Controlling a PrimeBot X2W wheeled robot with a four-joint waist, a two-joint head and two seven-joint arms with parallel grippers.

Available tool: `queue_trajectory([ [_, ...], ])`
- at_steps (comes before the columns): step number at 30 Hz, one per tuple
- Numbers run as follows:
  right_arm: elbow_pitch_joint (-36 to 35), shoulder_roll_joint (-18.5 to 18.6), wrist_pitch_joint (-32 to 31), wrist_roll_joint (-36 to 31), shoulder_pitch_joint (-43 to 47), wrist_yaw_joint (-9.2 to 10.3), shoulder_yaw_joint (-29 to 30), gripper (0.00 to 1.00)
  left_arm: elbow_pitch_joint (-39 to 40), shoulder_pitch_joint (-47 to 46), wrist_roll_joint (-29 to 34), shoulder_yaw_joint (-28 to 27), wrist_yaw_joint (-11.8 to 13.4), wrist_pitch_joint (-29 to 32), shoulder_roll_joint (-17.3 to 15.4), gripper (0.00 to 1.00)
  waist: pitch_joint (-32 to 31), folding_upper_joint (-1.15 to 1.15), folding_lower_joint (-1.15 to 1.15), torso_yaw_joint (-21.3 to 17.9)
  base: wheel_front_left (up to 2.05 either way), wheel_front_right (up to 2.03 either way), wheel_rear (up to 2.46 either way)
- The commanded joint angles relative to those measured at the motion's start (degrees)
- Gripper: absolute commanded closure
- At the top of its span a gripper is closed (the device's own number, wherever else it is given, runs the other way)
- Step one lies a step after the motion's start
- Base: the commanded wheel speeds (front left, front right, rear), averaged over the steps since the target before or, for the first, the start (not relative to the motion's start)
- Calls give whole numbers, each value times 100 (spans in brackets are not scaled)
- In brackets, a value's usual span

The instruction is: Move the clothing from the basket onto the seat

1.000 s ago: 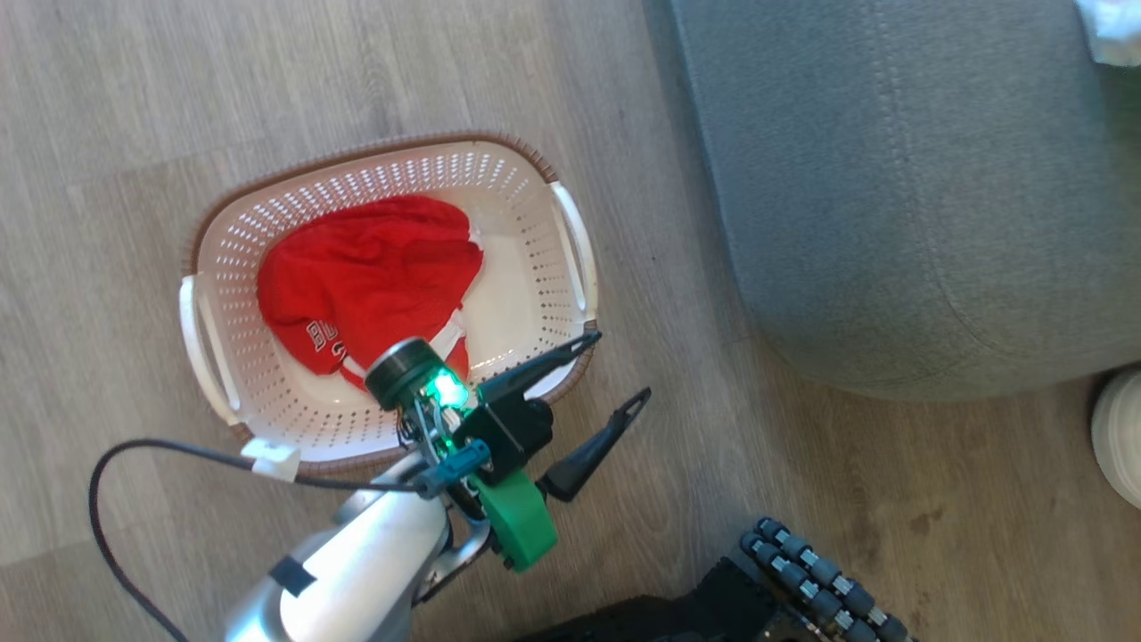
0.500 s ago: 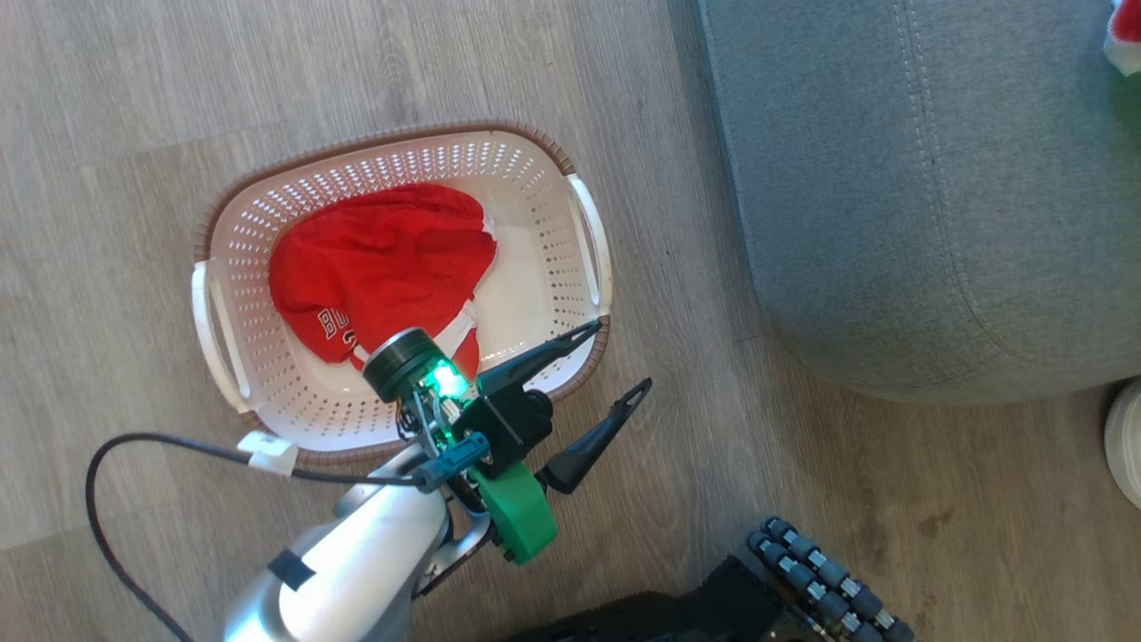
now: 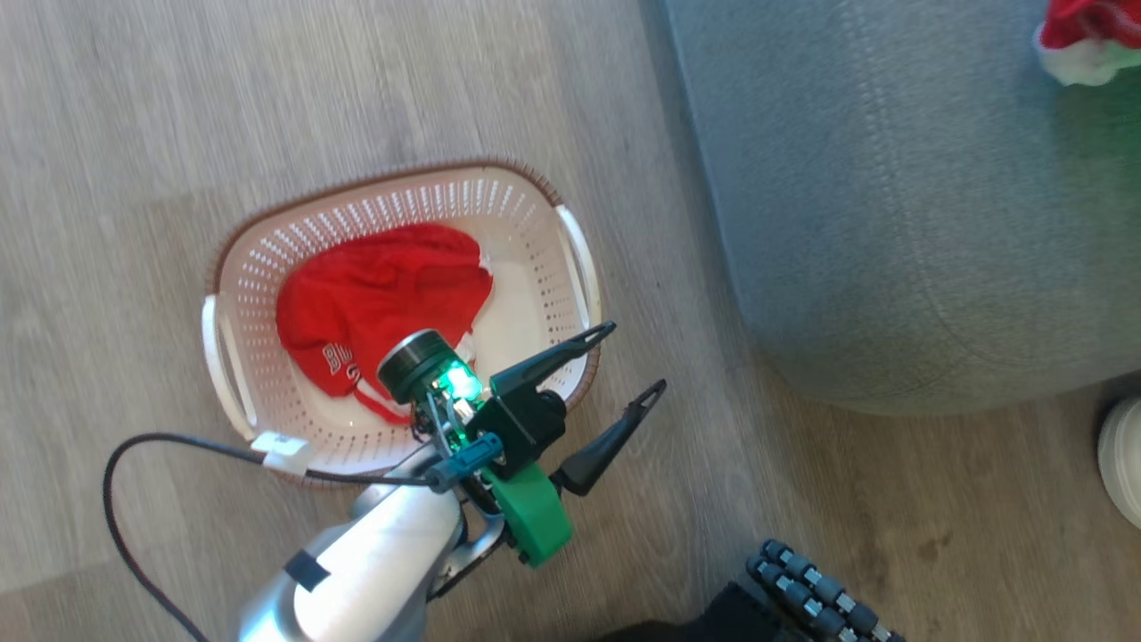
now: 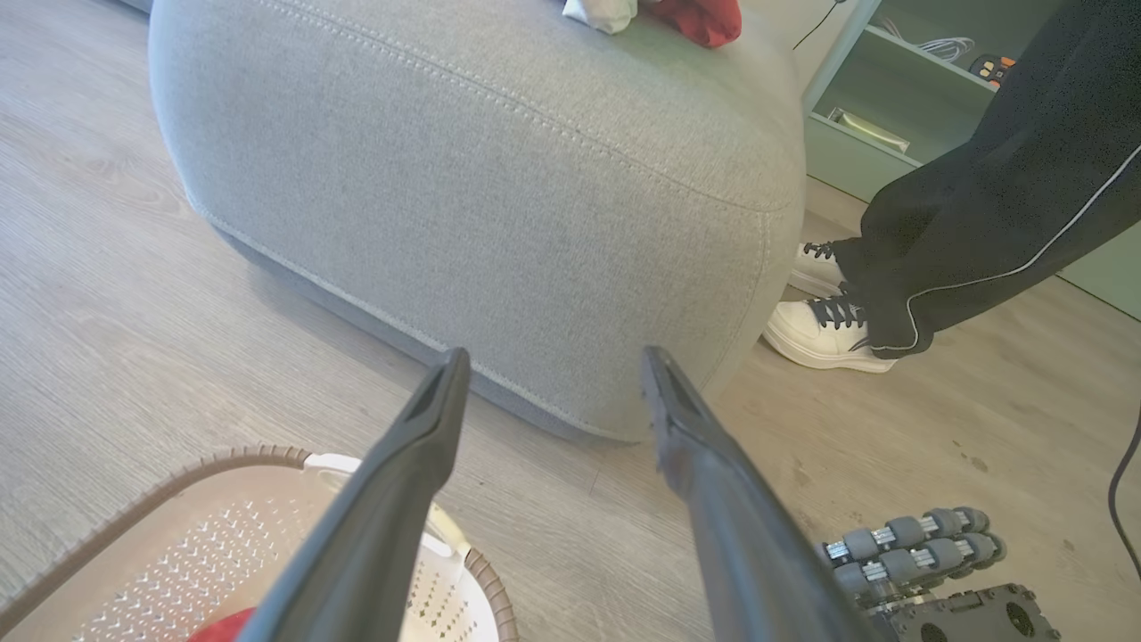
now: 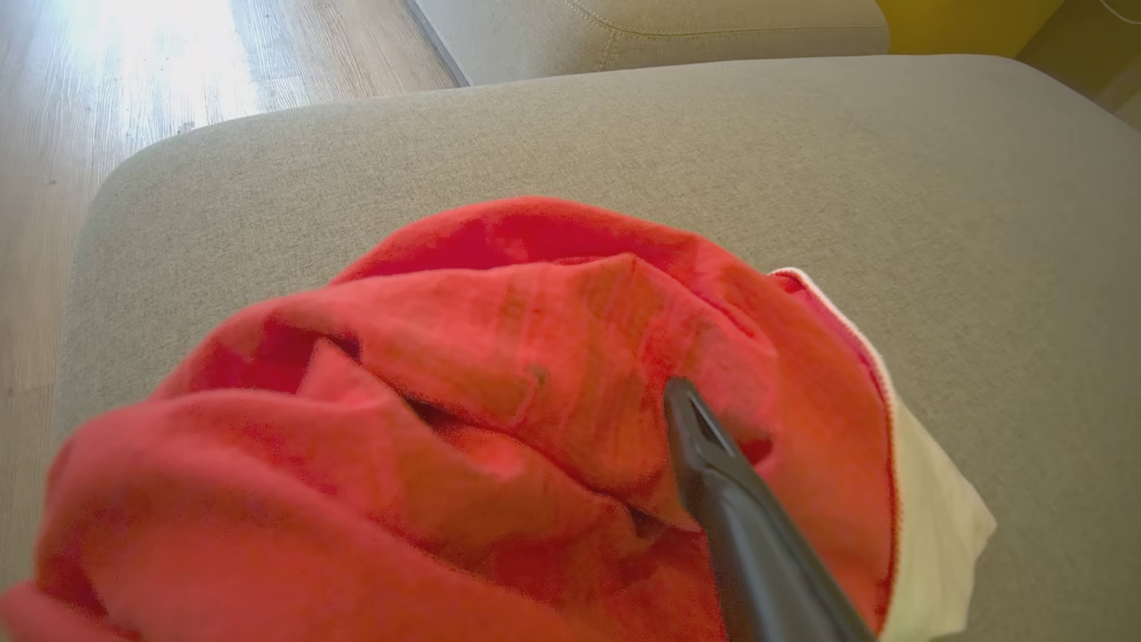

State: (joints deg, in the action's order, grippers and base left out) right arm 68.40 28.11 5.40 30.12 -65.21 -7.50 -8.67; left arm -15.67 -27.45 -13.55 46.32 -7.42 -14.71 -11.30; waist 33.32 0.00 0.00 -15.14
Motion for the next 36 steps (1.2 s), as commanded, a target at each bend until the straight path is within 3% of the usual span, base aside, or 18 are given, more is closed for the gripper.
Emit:
queue_trajectory([
  [1,-207,90,-80,107,185,1,-167,0,167,38,-44,-161,-7,-29,78,0,-163,0,0,-58,0,0,0],
  [12,-904,299,-571,824,864,1,-1439,0,150,401,-212,-395,-7,-29,337,0,-1230,0,0,-182,0,0,0],
  [20,-1771,552,-293,1598,1335,1,-2151,0,172,767,-206,-720,-7,-29,552,0,-1978,0,0,-121,0,0,0],
  [26,-2584,891,338,2194,1673,1,-2780,0,215,1117,-191,-1215,-7,-29,650,0,-2576,0,0,58,0,0,0],
  [32,-2978,1040,696,2502,1962,1,-3099,0,242,1401,-86,-1847,7,-29,723,0,-2891,0,0,282,0,0,0],
  [36,-3344,949,890,2885,2240,1,-3064,0,266,1582,43,-2279,27,-29,769,0,-3056,0,0,506,0,0,0],
])
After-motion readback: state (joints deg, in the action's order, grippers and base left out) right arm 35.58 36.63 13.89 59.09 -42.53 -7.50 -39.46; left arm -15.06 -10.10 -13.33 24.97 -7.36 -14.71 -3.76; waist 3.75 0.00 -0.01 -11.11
